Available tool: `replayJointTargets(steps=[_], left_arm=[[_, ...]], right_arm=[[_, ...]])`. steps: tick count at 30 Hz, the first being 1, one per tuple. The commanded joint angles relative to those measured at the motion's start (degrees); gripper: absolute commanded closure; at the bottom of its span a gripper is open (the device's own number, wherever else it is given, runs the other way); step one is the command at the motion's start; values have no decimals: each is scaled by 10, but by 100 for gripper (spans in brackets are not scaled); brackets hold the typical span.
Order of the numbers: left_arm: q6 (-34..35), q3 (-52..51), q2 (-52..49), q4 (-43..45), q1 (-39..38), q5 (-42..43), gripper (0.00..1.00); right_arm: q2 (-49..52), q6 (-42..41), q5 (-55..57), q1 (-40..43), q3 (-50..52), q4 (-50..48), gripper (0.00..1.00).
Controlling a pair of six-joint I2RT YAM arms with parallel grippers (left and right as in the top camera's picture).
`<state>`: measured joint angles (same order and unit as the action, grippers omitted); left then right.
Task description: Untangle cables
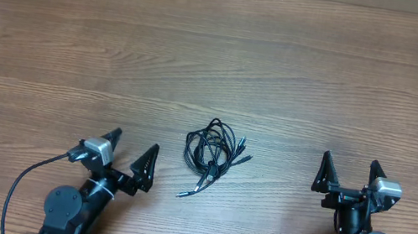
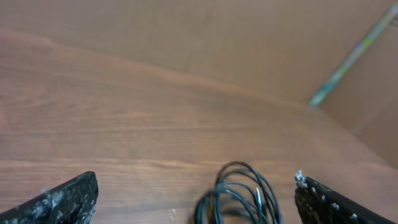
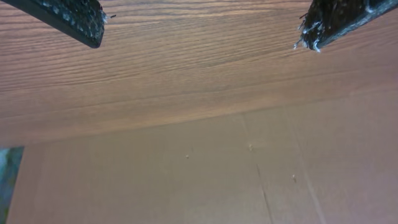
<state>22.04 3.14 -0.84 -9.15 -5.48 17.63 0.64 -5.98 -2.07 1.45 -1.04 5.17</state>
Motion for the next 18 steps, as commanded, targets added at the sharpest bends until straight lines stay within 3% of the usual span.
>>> replayJointTargets(steps=[1,9,18], left_arm=[[-33,54,6,-55,5,16,0],[-105,152,-28,-162,5,-13,0],[-145,266,-214,-247,5,-11,0]], right_arm=[[-4,0,7,-2,5,-3,0],[-4,0,7,-2,5,-3,0],[-4,0,7,-2,5,-3,0]])
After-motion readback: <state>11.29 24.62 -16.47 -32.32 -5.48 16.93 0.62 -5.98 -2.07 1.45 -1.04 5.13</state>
